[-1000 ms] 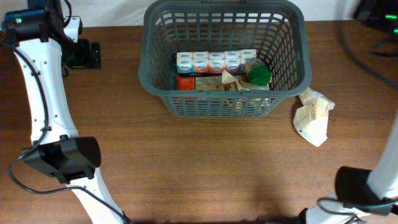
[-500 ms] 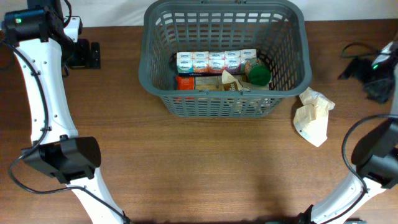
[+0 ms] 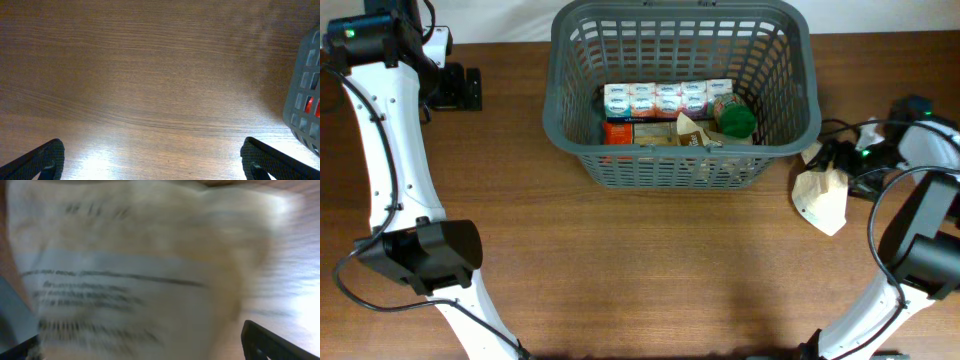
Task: Pack container
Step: 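Move the right gripper to the crumpled clear bag right of the basket, then grasp the clear bag and lift it over the basket with the right gripper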
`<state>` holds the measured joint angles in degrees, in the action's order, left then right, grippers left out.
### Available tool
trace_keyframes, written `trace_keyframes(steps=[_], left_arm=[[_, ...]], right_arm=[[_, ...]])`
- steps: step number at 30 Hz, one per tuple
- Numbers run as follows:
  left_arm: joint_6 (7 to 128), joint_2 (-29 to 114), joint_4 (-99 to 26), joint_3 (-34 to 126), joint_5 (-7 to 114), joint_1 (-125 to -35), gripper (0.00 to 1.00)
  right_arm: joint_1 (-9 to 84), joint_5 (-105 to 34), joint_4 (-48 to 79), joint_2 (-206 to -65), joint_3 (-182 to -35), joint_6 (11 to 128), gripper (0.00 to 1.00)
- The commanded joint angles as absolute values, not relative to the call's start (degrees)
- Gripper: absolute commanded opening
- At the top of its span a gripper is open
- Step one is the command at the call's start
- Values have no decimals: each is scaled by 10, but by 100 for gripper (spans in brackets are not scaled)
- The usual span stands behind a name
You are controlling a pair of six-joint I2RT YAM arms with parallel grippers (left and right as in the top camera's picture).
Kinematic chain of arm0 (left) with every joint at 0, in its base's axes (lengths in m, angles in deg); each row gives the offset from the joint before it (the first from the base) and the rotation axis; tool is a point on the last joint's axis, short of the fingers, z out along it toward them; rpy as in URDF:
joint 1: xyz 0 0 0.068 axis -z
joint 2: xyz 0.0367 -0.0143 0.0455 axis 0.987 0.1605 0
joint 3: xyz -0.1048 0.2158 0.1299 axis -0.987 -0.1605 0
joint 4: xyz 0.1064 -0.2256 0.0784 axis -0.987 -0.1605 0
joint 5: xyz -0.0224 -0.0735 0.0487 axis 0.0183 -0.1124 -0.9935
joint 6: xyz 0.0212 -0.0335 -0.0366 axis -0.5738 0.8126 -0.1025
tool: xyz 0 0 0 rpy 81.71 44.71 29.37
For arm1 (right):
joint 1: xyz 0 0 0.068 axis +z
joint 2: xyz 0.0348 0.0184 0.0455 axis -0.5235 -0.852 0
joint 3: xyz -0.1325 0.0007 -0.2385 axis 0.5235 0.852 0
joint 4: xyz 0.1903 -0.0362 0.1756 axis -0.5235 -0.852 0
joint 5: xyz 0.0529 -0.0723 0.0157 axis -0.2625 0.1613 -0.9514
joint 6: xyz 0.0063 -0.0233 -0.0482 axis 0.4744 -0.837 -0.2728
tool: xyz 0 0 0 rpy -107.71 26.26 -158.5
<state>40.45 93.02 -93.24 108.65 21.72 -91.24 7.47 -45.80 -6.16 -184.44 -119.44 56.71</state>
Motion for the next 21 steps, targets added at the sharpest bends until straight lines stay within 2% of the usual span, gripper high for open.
trace_keyframes(steps=[1, 3, 4, 5, 8, 9, 14, 21], left_arm=[[411, 933, -931, 1084, 215, -916, 99], [411, 933, -931, 1084, 215, -916, 99], [411, 933, -931, 1084, 215, -916, 99], [412, 933, -931, 1084, 215, -916, 99], [411, 933, -931, 1084, 215, -916, 99], [412, 933, -931, 1084, 215, -916, 99], [411, 933, -932, 1084, 215, -916, 99], [412, 933, -931, 1084, 215, -916, 99]], right_arm=[[97, -465, -33, -1833, -1164, 588, 88], [98, -465, -23, -1833, -1156, 602, 58], [97, -466, -20, -1833, -1154, 606, 32], [97, -465, -20, -1833, -1154, 606, 22], [97, -466, -20, -1832, -1156, 606, 7], [95, -466, -23, -1831, -1161, 615, 4], [74, -504, -56, -1795, -1219, 627, 4], [61, -543, -113, -1678, -1411, 630, 4]])
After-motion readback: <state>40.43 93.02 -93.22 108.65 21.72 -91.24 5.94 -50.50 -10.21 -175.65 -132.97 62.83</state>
